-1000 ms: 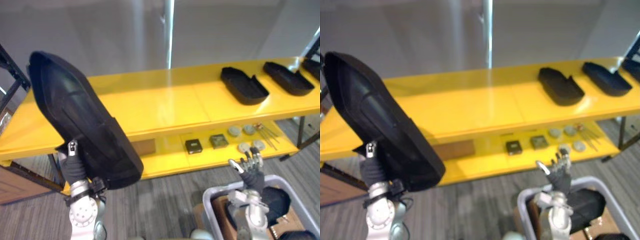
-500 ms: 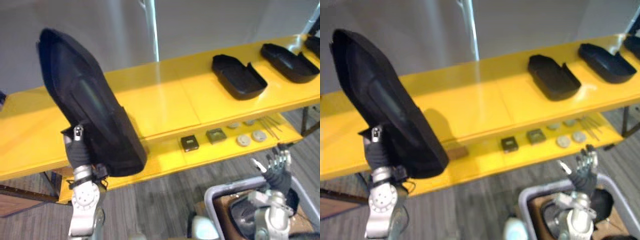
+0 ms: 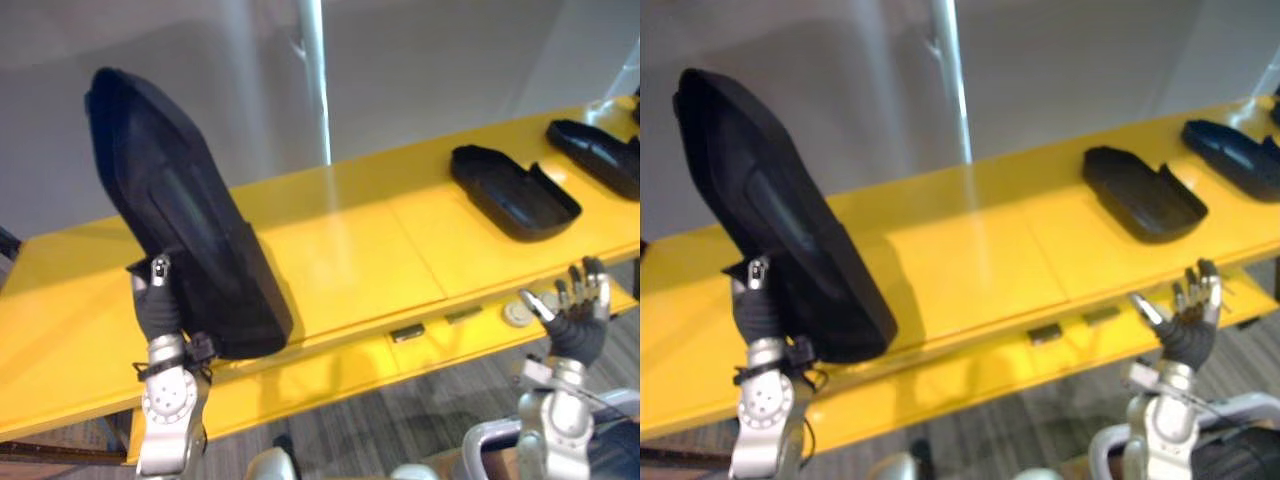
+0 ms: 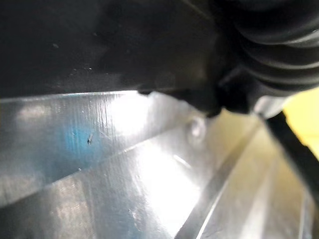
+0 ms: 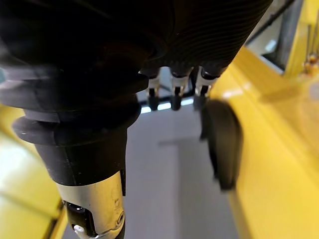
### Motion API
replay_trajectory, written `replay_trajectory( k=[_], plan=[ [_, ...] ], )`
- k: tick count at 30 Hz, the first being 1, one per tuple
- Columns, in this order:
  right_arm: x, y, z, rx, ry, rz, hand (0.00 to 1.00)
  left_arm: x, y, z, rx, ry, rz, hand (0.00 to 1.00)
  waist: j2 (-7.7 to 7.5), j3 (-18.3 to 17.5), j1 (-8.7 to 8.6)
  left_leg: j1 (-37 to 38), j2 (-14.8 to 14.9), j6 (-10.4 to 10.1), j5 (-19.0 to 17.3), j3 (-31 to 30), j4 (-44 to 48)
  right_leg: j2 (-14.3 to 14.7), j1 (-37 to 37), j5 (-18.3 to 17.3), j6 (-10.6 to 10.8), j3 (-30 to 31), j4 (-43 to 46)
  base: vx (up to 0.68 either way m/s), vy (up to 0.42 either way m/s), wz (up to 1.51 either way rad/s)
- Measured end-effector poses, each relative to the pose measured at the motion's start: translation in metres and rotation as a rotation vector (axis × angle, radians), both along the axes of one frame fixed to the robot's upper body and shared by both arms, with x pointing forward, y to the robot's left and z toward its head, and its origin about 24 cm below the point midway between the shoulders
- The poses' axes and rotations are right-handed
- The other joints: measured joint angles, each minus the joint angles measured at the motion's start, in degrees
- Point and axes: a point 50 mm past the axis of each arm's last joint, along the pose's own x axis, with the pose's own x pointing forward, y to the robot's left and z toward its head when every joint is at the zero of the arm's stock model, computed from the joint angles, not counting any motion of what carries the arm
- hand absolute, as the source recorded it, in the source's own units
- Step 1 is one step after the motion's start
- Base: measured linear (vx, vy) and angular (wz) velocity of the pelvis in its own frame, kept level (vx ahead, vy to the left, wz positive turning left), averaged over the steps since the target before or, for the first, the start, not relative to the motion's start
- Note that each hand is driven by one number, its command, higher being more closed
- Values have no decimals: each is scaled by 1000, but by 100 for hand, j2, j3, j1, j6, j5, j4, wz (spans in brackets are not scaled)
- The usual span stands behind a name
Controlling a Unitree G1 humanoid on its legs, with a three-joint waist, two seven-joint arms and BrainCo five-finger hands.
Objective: Walk over and take plastic housings, then place them on the shelf
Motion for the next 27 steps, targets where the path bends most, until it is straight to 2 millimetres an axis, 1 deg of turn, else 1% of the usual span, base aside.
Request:
replay_trajectory(
  k=[1,3,6,9,11,13,14,16,17,18,20,21,22,23,24,25,26,27],
  plan=[
    [1,2,-1,6,-1,4,0,0,0,1,4,-4,-2,100,24,12,21,152,-20,47,-41,100,-106,4,-51,244,-52,-8,108,65,249,-22],
    [4,10,-2,20,-2,33,0,0,2,3,16,-6,12,100,66,0,45,338,-12,61,-54,264,-299,-4,-212,441,-161,-50,293,27,191,-42],
    [8,23,-4,42,-6,78,0,-3,8,10,41,-32,43,100,117,-23,26,354,65,90,-45,471,-408,58,-449,700,-188,-158,233,-23,105,-42],
    [12,24,1,28,-28,77,0,1,5,15,40,-57,39,100,123,-20,0,284,71,92,-29,504,-389,85,-402,781,-144,-159,-40,-27,21,-15],
    [14,25,9,21,-60,83,0,6,-1,19,31,-80,21,100,181,-8,-4,174,91,72,30,440,-408,141,-401,780,-145,-168,-191,-58,-33,6],
    [16,27,17,11,-94,94,0,9,-3,22,34,-92,13,100,232,13,7,161,114,38,193,387,-611,214,-395,778,-148,-183,-322,-72,-63,14],
    [19,28,22,3,-114,100,0,9,-4,22,35,-93,12,100,256,23,3,166,112,18,339,306,-805,260,-395,765,-168,-203,-398,-72,-69,16],
    [21,26,27,-18,-123,108,0,9,-6,21,32,-88,5,100,272,33,17,216,110,-26,593,237,-1138,316,-390,660,-271,-393,-479,-75,-79,15],
    [22,26,28,-19,-123,109,0,9,-7,21,31,-87,6,100,272,33,27,256,108,-38,665,235,-1243,327,-377,628,-272,-427,-500,-77,-86,10],
    [23,26,28,-14,-124,111,0,9,-7,21,31,-87,8,100,268,38,35,353,98,-64,796,219,-1434,345,-334,530,-303,-492,-522,-80,-78,7],
    [23,26,27,4,-121,115,0,8,-7,22,53,-87,14,100,248,47,77,393,73,-96,864,203,-1491,324,-288,293,-318,-504,-514,-90,-70,4],
    [23,26,27,4,-120,113,0,8,-8,23,57,-92,11,100,243,61,101,393,49,-116,888,205,-1517,283,-293,143,-225,-516,-492,-117,-53,1],
    [23,25,26,6,-116,108,0,8,-8,23,59,-93,5,100,248,78,99,400,19,-120,887,154,-1511,239,-335,51,-209,-553,-418,-116,-35,4],
    [23,24,24,13,-108,96,0,8,-8,24,63,-96,-1,100,211,100,92,429,-33,-110,884,82,-1486,182,-369,-41,-267,-567,-274,-78,29,3],
    [23,23,22,18,-99,86,0,7,-9,27,69,-110,-10,100,191,111,90,462,-142,-33,846,-42,-1414,91,-399,-148,-425,-567,-77,-22,59,9],
    [22,22,20,19,-92,77,0,5,-10,32,78,-137,-18,100,150,136,38,452,-245,2,740,-110,-1312,-18,-397,-226,-611,-606,118,12,81,15],
    [22,21,19,21,-85,75,0,5,-10,34,83,-147,-24,100,140,141,-4,460,-281,24,703,-164,-1317,-27,-400,-218,-691,-610,276,16,73,29],
    [19,21,14,26,-61,68,0,6,-11,36,93,-155,-37,100,152,150,-19,508,-269,29,702,-240,-1419,-6,-567,-10,-826,-572,677,6,78,18]
  ],
)
